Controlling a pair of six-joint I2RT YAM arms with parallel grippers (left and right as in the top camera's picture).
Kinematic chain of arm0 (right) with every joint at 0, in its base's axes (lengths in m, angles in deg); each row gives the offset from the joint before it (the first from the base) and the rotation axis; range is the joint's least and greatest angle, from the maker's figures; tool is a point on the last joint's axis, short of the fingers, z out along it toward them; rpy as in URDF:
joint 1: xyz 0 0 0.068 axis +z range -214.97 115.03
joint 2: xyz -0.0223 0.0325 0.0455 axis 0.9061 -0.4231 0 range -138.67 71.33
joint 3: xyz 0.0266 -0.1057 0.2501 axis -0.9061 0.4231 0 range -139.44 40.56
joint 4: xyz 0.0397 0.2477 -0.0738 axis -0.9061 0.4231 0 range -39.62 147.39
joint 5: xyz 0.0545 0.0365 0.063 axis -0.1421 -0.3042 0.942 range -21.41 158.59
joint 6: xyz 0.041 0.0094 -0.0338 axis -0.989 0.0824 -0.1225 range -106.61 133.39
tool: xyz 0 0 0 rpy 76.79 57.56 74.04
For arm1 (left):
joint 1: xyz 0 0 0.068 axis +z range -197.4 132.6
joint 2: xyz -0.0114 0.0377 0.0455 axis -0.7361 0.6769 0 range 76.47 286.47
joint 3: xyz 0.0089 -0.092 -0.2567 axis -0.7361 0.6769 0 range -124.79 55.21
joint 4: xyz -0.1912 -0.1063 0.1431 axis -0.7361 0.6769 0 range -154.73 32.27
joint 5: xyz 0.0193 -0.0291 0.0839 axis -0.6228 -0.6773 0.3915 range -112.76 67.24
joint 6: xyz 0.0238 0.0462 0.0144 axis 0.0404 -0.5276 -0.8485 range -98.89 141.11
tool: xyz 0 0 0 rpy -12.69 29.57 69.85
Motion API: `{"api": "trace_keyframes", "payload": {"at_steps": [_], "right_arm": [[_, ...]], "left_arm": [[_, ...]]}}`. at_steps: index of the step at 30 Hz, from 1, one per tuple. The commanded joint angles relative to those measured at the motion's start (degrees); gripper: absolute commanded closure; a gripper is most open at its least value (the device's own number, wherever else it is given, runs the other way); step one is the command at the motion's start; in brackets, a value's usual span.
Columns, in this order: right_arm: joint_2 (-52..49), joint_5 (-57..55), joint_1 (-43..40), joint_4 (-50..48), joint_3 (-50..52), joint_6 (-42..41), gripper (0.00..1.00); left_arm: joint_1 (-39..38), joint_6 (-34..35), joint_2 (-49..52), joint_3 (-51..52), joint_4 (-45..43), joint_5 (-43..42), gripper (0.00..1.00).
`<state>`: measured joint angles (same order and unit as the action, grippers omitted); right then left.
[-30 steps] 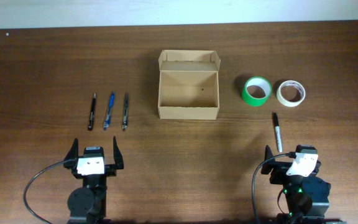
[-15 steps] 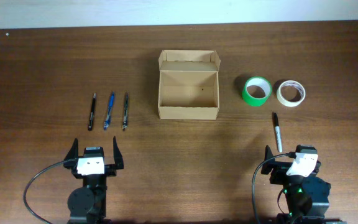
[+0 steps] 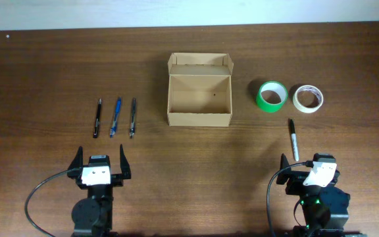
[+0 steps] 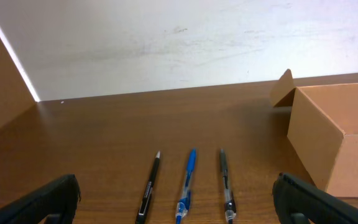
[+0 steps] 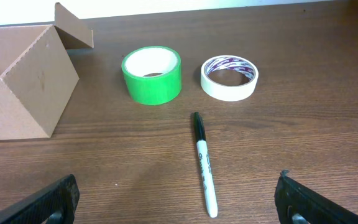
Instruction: Pack container
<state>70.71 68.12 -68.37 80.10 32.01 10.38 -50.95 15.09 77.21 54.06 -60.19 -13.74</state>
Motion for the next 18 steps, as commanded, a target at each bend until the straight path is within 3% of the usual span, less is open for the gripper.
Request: {"api": "trace_keyframes", "payload": {"at_steps": [1,3,7,11,18], "right_arm": [[0.4,-1.7,-0.4,-0.2,0.4,-0.3,0.01],[0.4,-1.4,-0.4,-0.7,0.4,-0.4,0.01],[0.4,11.2,-0.4,-0.4,0.4,-0.4,0.01],[0.4,18.6,-0.4,-1.5,0.4,-0.4,0.01],[-0.9,26.6,-0.4,-4.3,-4.9,-0.4,0.01]], "left_arm": [[0.3,-0.1,-0.2,0.3,0.1,-1.3,0.01],[0.3,0.0,-0.2,0.3,0.2,-1.4,0.01],[0.3,1.1,-0.2,0.2,1.1,-9.0,0.01],[0.3,9.5,0.1,-0.8,3.1,-9.3,0.01],[0.3,12.1,4.9,-13.0,23.5,-9.1,0.01]]}}
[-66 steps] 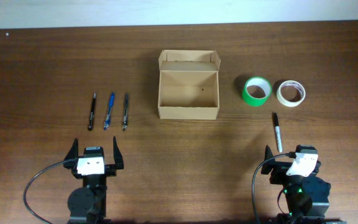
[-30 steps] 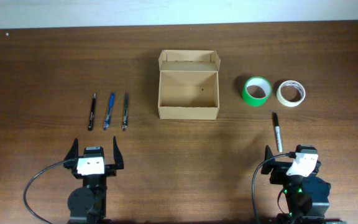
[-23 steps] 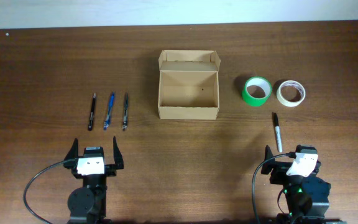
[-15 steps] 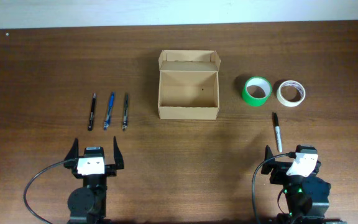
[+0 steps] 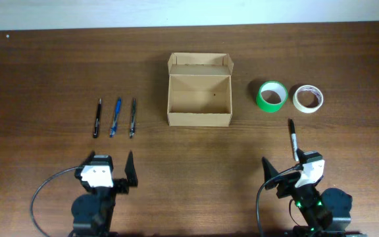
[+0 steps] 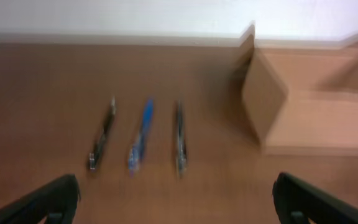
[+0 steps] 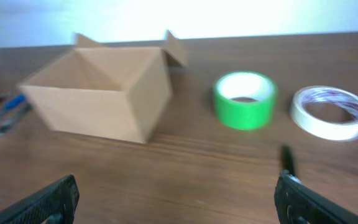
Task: Pack container
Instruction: 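Move right gripper to the green tape roll and grasp it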
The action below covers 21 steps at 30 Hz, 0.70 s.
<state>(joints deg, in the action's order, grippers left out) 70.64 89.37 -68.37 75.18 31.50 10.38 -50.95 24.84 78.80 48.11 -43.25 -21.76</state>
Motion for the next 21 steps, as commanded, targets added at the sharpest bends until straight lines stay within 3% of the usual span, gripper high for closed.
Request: {"api": "trace_keyframes", "payload": {"at_steps": [1,8,14,17,21], "right_arm": [[-1.7,4.6,-0.4,1.4,-5.9,-0.4,0.01],[-23.1,-0.5,-0.4,10.3,-26.0,1.0,0.01],[-46.5,-0.4,-0.4,23.1,-50.8,15.4,0.01],[-55.3,4.4,-0.4,24.8,-60.7,6.6,0.01],[-64.2,6.5,-0.4,24.2,-68.5,-2.2,0.01]], "left_arm": [[0.3,1.4,4.7,-9.4,8.1,-1.0,0.01],[0.3,-3.8,25.1,-28.7,9.5,-0.3,0.01],[0.5,-8.0,48.5,-44.1,9.8,-0.2,0.01],[2.4,-8.6,62.2,-53.3,10.8,-0.7,0.01],[6.9,-8.6,78.3,-64.7,12.7,-7.8,0.01]]}}
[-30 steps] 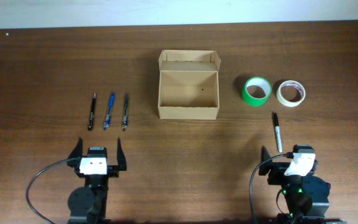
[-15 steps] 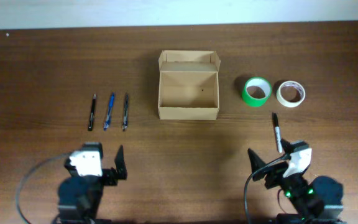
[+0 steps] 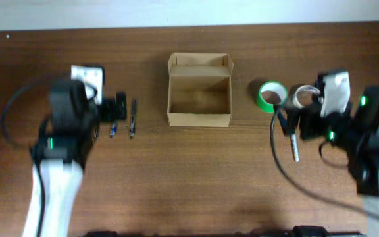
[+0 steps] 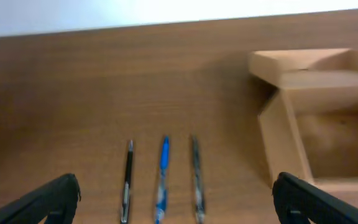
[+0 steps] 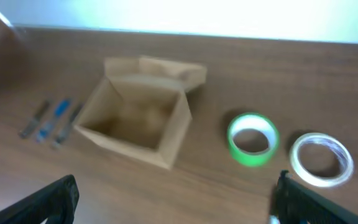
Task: Pack container
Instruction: 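Move right gripper to the green tape roll and grasp it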
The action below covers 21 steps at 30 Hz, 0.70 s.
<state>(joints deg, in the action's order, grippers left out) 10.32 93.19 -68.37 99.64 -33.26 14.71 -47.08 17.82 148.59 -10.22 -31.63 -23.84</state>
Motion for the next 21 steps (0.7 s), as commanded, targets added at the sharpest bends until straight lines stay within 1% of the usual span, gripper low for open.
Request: {"api": "trace_keyframes", "payload": {"at_steps": [1,3,6,9,12,13,17,21], "right_arm": [[-7.0,-0.3,-0.4,-0.7,-5.3,-11.1,0.05],[-11.8,-6.1,-0.4,-0.1,-7.2,-16.3,0.08],[-19.7,-10.9,-0.4,1.3,-9.7,-19.8,0.11],[-28.6,-11.8,-0.4,2.7,-11.7,-20.4,0.12],[-37.1,-11.8,-0.5,2.9,-12.8,-21.4,0.13],[-40.3,-12.1,-0.5,2.9,-13.0,-21.7,0.16],[-46.7,-15.5,-0.5,2.8,-13.0,-24.4,0.18],[-50.8,-17.2,-1.1,1.7,-13.0,-25.1,0.18]], "left_arm": [[4.4,-1.5,12.5,-8.9,1.2,-8.2,0.01],[6.2,-1.5,17.5,-11.6,1.2,-10.3,0.01],[8.0,-1.6,22.9,-13.7,0.9,-10.1,0.01],[9.1,-1.6,26.4,-13.8,0.3,-8.9,0.01],[9.4,-1.6,28.8,-13.8,0.3,-4.7,0.01],[9.4,-1.5,29.5,-13.8,0.3,-3.7,0.01],[9.4,-1.5,30.5,-13.8,0.4,-3.6,0.01],[9.4,-1.5,30.6,-13.8,0.4,-3.6,0.01]]}}
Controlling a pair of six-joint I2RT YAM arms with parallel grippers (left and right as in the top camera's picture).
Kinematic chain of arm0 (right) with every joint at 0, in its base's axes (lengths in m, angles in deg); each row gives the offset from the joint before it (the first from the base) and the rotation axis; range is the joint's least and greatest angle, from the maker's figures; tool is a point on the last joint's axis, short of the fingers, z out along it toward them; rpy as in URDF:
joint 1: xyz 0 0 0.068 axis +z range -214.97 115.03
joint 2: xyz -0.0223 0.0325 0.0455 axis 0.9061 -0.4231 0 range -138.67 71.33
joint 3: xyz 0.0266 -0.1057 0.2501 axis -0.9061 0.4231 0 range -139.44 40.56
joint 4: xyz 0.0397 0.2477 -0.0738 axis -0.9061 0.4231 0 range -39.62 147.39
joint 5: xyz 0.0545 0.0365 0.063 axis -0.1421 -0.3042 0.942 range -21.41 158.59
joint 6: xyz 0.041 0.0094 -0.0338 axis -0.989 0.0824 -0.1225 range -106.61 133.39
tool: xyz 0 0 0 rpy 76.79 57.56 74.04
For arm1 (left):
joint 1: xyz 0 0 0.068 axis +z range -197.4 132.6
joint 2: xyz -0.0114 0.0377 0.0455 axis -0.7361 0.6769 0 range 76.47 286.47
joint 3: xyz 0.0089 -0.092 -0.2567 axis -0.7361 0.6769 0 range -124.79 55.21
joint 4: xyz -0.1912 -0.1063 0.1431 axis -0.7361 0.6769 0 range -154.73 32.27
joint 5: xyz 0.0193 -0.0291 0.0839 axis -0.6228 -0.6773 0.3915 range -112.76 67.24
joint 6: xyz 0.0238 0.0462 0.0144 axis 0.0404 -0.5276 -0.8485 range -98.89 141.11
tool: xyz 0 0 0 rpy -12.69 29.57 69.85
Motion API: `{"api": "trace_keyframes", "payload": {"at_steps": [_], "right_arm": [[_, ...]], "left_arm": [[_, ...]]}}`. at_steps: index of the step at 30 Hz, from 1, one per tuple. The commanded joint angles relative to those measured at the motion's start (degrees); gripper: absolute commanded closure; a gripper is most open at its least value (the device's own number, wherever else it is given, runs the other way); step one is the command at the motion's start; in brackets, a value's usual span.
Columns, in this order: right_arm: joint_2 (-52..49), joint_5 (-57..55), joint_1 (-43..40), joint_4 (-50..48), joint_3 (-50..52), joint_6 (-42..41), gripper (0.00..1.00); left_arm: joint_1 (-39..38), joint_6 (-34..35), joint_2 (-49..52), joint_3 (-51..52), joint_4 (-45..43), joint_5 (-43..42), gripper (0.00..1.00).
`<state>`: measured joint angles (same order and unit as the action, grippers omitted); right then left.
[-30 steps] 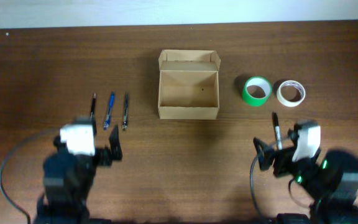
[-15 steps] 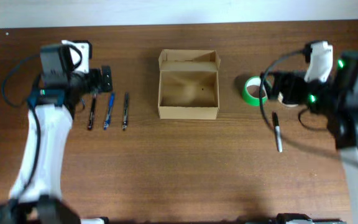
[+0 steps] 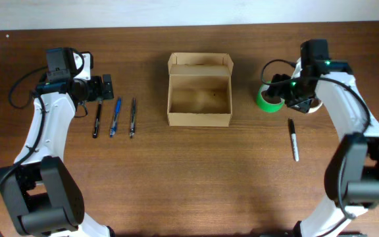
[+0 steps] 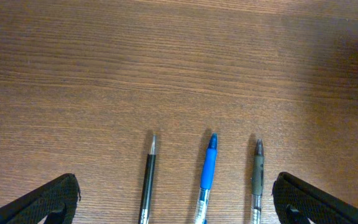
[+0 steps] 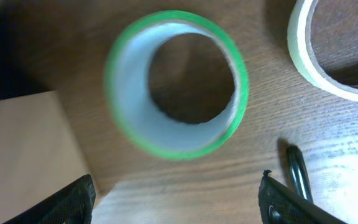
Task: Pack container
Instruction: 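Move right gripper to the green tape roll and grasp it, then carry green tape into the box and release it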
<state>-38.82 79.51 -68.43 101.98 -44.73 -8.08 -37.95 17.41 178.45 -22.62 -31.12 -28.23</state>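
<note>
The open cardboard box (image 3: 199, 93) stands in the middle of the table. Three pens lie left of it: a black pen (image 4: 147, 186), a blue pen (image 4: 206, 177) and a grey pen (image 4: 257, 177). My left gripper (image 3: 92, 88) hovers open just behind their tips, nothing between its fingers (image 4: 50, 200). A green tape roll (image 5: 176, 109) sits right of the box, with a white tape roll (image 5: 335, 57) beside it. My right gripper (image 3: 282, 88) hangs open over the green roll. A black marker (image 3: 293, 139) lies nearer the front.
The box's back flaps (image 3: 200, 60) stand up. One box corner (image 5: 23, 155) shows at the left of the right wrist view. A pale wall edge (image 3: 189, 12) runs along the far side of the table.
The left gripper has come closer to the pens, which now fill its view. The right gripper has come down over the green tape roll. Nothing on the table has moved.
Both arms sat folded at the table's front edge, grippers open. Then they turned towards the box. Then they were raised and reaching out over the table. Now the left hangs over the pens and the right over the green tape.
</note>
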Motion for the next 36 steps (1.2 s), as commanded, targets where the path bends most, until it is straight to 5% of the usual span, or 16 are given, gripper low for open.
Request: {"api": "trace_keyframes", "payload": {"at_steps": [1,8,16,26,32,36], "right_arm": [[-2.3,-3.7,-1.4,-1.0,-1.5,-2.7,0.18],[-4.1,-4.2,-3.8,-2.5,-1.5,-3.0,0.19],[-6.1,-4.4,-4.0,-4.2,-1.5,-4.6,0.36],[-12.1,-3.8,-4.0,-5.0,-1.5,-6.1,0.43],[-12.9,-1.8,-4.0,-4.8,-2.1,-5.7,0.96],[-12.7,2.3,-4.0,-2.0,-4.7,-4.4,0.96]], "left_arm": [[0.2,-1.1,0.8,-1.4,-0.1,0.8,0.01],[0.2,-1.1,0.8,-1.4,-0.1,0.8,0.01],[0.2,-1.1,0.8,-1.4,-0.1,0.8,0.01],[0.2,-1.1,0.8,-1.4,-0.1,0.8,0.01],[0.2,-1.1,0.8,-1.4,-0.1,0.8,0.01],[0.2,-1.1,0.8,-1.4,-0.1,0.8,0.01]]}}
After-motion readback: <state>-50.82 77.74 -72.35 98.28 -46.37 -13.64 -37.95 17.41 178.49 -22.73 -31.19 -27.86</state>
